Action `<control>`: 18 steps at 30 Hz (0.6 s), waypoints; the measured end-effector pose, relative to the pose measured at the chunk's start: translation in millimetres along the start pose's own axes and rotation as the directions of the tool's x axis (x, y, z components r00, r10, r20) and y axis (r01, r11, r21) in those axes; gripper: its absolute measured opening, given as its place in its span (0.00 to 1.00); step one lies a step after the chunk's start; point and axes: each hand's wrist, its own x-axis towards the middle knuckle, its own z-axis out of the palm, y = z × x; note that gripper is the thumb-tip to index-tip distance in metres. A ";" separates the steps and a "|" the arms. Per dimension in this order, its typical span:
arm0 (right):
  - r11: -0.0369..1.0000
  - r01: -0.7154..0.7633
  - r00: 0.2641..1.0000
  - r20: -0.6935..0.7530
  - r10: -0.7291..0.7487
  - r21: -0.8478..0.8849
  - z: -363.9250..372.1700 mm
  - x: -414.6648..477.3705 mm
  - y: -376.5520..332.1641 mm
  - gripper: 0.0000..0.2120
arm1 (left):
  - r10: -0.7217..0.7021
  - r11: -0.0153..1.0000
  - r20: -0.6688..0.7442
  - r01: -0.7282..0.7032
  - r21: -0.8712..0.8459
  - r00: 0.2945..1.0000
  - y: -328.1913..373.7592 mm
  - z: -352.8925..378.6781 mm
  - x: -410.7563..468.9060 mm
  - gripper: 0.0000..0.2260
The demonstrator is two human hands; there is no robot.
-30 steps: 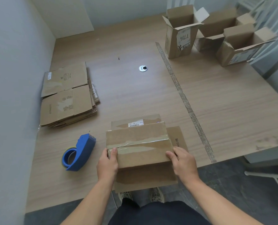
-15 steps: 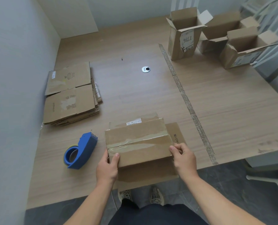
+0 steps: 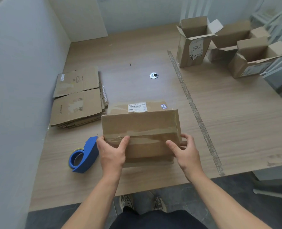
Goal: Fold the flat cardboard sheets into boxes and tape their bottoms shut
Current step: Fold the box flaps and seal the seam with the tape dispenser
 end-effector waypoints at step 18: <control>0.963 0.220 0.964 -0.114 -0.239 -0.154 0.2 25.0 -33.6 0.13 | 0.138 0.985 0.043 -0.133 -0.112 0.989 -2.7 -16.9 10.3 0.02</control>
